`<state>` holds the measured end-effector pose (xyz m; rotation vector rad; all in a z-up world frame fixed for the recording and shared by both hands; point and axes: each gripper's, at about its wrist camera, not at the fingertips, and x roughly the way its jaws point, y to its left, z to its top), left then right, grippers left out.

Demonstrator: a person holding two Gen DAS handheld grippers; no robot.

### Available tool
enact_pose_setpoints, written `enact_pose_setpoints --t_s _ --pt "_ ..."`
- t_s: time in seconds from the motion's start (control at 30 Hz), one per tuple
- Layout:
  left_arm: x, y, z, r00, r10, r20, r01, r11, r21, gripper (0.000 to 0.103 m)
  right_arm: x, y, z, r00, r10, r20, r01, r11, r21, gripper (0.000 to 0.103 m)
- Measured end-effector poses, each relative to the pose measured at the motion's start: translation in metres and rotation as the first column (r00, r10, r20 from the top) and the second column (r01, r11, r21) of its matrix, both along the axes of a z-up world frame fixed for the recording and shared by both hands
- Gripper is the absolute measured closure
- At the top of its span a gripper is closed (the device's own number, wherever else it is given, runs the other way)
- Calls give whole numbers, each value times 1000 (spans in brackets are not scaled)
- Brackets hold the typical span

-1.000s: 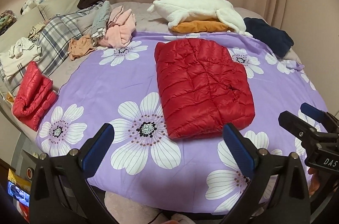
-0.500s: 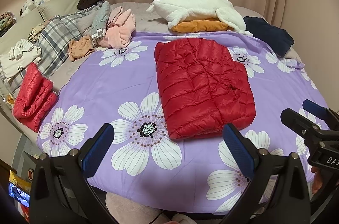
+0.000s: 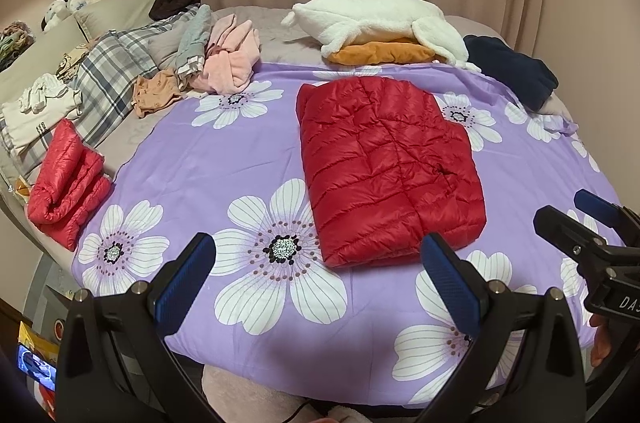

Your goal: Fold large clothes

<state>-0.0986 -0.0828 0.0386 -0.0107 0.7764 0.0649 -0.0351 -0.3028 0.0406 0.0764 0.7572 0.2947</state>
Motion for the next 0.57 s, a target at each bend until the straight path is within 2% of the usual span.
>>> enact_pose_setpoints --t_s 0.57 --pt "1 2 1 1000 10 7 -10 1000 -2 0 2 2 1 1000 -2 -7 2 1000 1 1"
